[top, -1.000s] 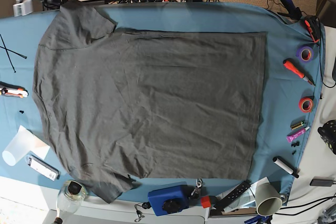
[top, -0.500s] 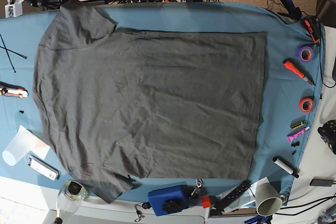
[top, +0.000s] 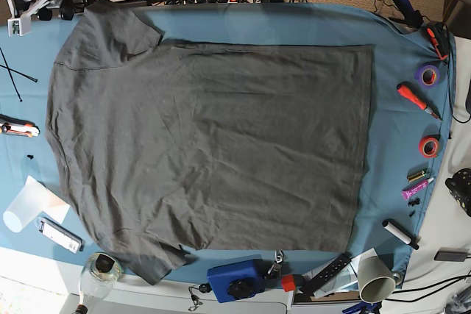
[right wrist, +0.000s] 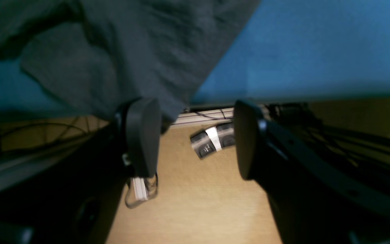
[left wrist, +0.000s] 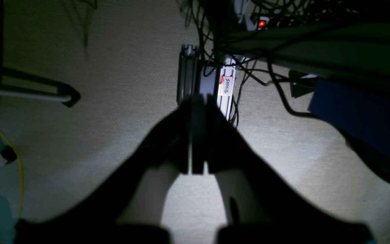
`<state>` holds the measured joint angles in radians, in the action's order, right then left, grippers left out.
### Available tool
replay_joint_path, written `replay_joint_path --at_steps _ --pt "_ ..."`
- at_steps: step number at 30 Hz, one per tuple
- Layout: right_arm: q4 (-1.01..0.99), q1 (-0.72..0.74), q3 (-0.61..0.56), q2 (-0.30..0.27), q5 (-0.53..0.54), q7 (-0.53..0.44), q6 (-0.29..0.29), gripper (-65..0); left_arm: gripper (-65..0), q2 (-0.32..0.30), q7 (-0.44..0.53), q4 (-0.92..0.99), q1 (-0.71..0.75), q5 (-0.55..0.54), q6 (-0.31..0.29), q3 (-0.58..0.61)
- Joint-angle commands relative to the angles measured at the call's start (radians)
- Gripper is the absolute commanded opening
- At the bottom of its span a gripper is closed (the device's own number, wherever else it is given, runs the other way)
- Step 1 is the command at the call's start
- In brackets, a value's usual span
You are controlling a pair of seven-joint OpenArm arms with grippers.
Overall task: Fold the T-shirt properly
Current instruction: 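Grasp the grey shirt's hem corners with both grippers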
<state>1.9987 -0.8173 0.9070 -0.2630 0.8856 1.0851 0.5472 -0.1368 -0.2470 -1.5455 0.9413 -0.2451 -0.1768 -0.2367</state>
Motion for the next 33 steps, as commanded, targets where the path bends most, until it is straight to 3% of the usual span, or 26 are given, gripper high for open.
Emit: replay_joint_path --at_steps 1,12,20,29,33 --pt "-0.02 0.0 0.01 -0.013 0.018 -0.01 -0.001 -31.1 -65.0 -0.005 0.007 -0.011 0.02 -0.003 -0.004 -0.002" --pt "-0.351 0.089 0.01 -0.017 0.277 0.09 0.15 -31.1 -65.0 -0.005 0.008 -0.011 0.02 -0.003 -0.004 -0.002" --pt "-0.426 0.156 0.0 -0.018 0.329 0.096 0.151 -31.1 -65.0 -0.005 0.007 -0.011 0.006 -0.003 -0.007 -0.002" --pt "-0.426 0.167 -0.151 -0.016 0.33 0.1 0.151 -31.1 -65.0 -0.005 -0.001 -0.011 0.004 -0.003 -0.007 -0.002" --pt "-0.426 0.167 -0.167 -0.004 0.33 0.095 0.151 -31.2 -65.0 -0.005 -0.001 -0.011 0.006 -0.003 -0.007 -0.002"
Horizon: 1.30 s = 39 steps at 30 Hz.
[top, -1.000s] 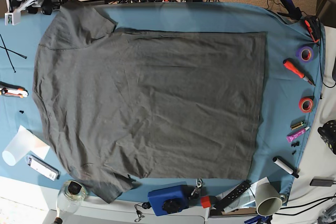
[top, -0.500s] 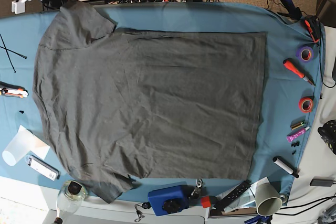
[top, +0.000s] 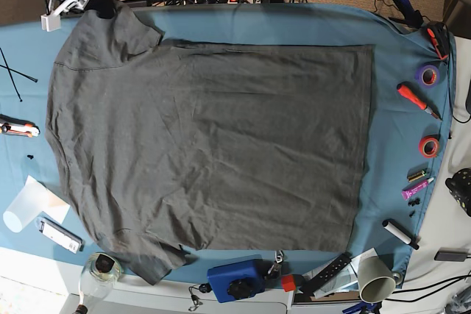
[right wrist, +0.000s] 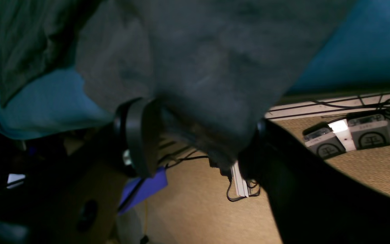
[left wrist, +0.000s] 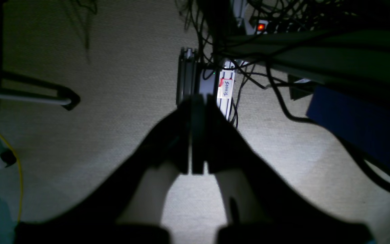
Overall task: Fold the T-shirt properly
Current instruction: 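Grasp the grey shirt's hem corners with both grippers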
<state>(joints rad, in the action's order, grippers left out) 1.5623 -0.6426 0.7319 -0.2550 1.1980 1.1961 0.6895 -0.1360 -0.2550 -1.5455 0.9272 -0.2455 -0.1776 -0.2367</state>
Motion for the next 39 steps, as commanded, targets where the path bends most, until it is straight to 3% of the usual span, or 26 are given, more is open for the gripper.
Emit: replay_joint_path --at_steps 1,7,11,16,22,27,35,39 --pt "0.01 -0.008 0.01 -0.008 0.017 -0.015 0.009 -32.2 -65.0 -0.005 0.007 -0.011 0.021 -0.002 -0.006 -0.002" --pt "0.015 -0.009 0.01 -0.005 0.07 0.05 0.009 -43.9 -65.0 -0.005 0.006 -0.011 0.021 -0.002 -0.006 -0.002" --pt "0.032 -0.014 0.014 -0.005 0.084 0.069 0.009 -48.4 -65.0 -0.005 0.006 -0.011 0.021 -0.002 -0.006 -0.002" --pt "0.08 -0.034 0.074 -0.005 0.096 0.077 0.009 -65.0 -65.0 -0.005 -0.021 -0.011 0.021 -0.002 -0.006 -0.002" --pt "0.17 -0.04 0.164 -0.006 0.096 0.082 0.009 -65.0 -65.0 -0.005 -0.063 -0.034 0.026 -0.003 -0.006 -0.002" --pt "0.205 -0.045 0.166 -0.005 0.096 0.091 0.009 -65.0 -65.0 -0.005 -0.123 -0.139 0.059 -0.003 -0.003 -0.002" --pt "0.205 -0.076 0.167 -0.005 0.096 0.094 0.009 -65.0 -65.0 -0.001 -0.125 -0.475 0.172 -0.063 -0.003 -0.002" --pt "0.205 -0.075 0.167 -0.005 0.095 0.096 0.009 -65.0 -65.0 0.0 -0.19 -0.647 0.19 -0.063 -0.003 -0.002"
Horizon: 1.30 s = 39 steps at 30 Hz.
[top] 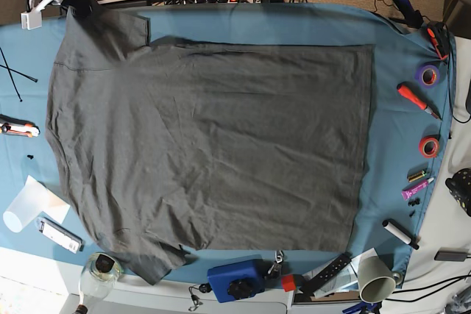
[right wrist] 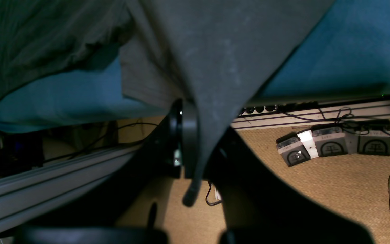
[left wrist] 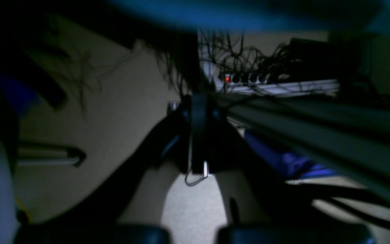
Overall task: Fold the T-shirt properly
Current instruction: 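Grasp the grey shirt's hem corners with both grippers, then pull the hem corners apart with both grippers to flatten the shirt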
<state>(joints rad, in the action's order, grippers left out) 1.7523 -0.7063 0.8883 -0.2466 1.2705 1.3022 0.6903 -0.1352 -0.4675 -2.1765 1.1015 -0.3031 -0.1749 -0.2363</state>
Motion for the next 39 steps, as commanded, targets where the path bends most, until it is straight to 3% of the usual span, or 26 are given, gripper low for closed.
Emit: replay_joint_path --at_steps 1,2,7,9,13,19,22,29,33,39 --pt "0.015 -0.011 0.01 -0.013 0.023 -0.01 0.008 -65.0 -65.0 0.0 0.011 -0.053 0.014 -0.005 -0.006 -0.003" --pt "0.015 -0.011 0.01 -0.013 0.023 -0.01 0.008 -65.0 -65.0 0.0 0.011 -0.088 0.014 -0.005 -0.008 -0.003" --pt "0.015 -0.011 0.01 -0.013 0.019 -0.01 0.008 -65.0 -35.1 0.0 0.011 -0.18 -0.006 -0.044 -0.009 -0.003" --pt "0.015 -0.011 0.01 -0.013 0.019 -0.01 0.008 -65.0 -29.7 0.0 0.013 -0.18 -0.045 -0.066 -0.002 -0.002" --pt "0.015 -0.011 0.01 -0.013 0.019 -0.008 0.008 -65.0 -29.8 0.025 0.01 -0.18 -0.156 -0.064 0.093 -0.002" --pt "0.015 -0.011 0.01 -0.014 0.019 0.0 0.008 -65.0 -29.8 0.057 -0.048 -0.18 -0.26 -0.058 0.132 -0.002" --pt "0.015 -0.011 0.01 -0.014 0.019 0.003 0.008 -65.0 -29.8 0.057 -0.049 -0.129 -0.296 0.023 0.179 -0.002" --pt "0.015 -0.011 0.01 -0.014 0.019 0.01 0.008 -65.0 -29.8 0.058 -0.076 -0.007 -0.364 0.011 0.185 -0.003" --pt "0.015 -0.011 0.01 -0.014 0.019 0.015 0.008 -65.0 -30.8 0.072 -0.076 0.046 -0.404 -0.005 0.255 -0.003" --pt "0.015 -0.012 0.01 -0.014 0.019 0.032 0.008 -65.0 -31.2 0.074 -0.076 0.149 -0.455 -0.004 0.257 -0.022"
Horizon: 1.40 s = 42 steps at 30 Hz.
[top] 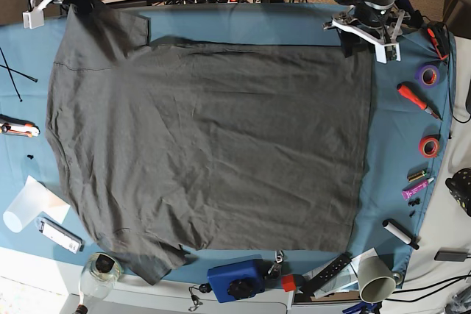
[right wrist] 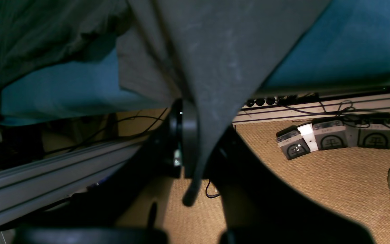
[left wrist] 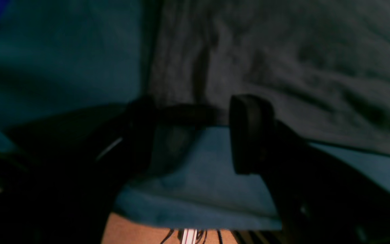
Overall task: Fold the T-shirt properly
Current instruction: 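Pull the hem corners apart with both grippers to flatten the shirt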
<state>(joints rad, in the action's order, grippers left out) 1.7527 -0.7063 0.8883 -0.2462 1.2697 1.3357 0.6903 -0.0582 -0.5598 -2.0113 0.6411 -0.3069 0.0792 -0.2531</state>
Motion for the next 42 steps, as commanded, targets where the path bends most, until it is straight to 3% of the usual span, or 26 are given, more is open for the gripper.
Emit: replay_joint_path --at_steps 1,6,10,17,25,29,31,34,42 --pt "0.014 -0.011 0.01 -0.014 0.02 -0.001 0.008 -65.0 -31.2 -0.003 0.016 -0.002 -0.003 -0.002 0.002 -0.013" --pt "0.014 -0.011 0.01 -0.014 0.02 -0.001 0.008 -65.0 -31.5 -0.004 0.0 0.033 -0.016 -0.058 0.0 -0.039" --pt "0.014 -0.011 0.01 -0.014 0.02 -0.001 0.008 -65.0 -36.3 -0.003 -0.002 0.039 -0.018 -0.131 -0.001 -0.038" --pt "0.014 -0.011 0.01 -0.014 0.02 -0.001 0.008 -65.0 -39.1 -0.003 -0.002 0.04 -0.018 -0.161 0.003 -0.037" --pt "0.014 -0.011 0.01 -0.014 0.021 -0.002 0.008 -65.0 -50.5 -0.003 -0.001 0.05 -0.029 -0.219 0.003 -0.037" --pt "0.014 -0.011 0.01 -0.014 0.021 -0.006 0.008 -65.0 -65.0 -0.003 0.003 0.05 -0.029 -0.251 -0.001 -0.037" --pt "0.014 -0.011 0.01 -0.014 0.021 -0.02 0.008 -65.0 -65.0 -0.003 0.003 0.05 -0.029 -0.237 -0.007 -0.037" --pt "0.014 -0.005 0.01 -0.014 0.02 -0.041 0.008 -65.0 -65.0 -0.003 0.003 0.047 -0.029 -0.187 -0.079 -0.038" --pt "0.014 0.008 0.046 -0.014 0.016 -0.051 0.008 -65.0 -65.0 -0.004 -0.003 -0.015 -0.025 -0.127 -0.076 -0.039"
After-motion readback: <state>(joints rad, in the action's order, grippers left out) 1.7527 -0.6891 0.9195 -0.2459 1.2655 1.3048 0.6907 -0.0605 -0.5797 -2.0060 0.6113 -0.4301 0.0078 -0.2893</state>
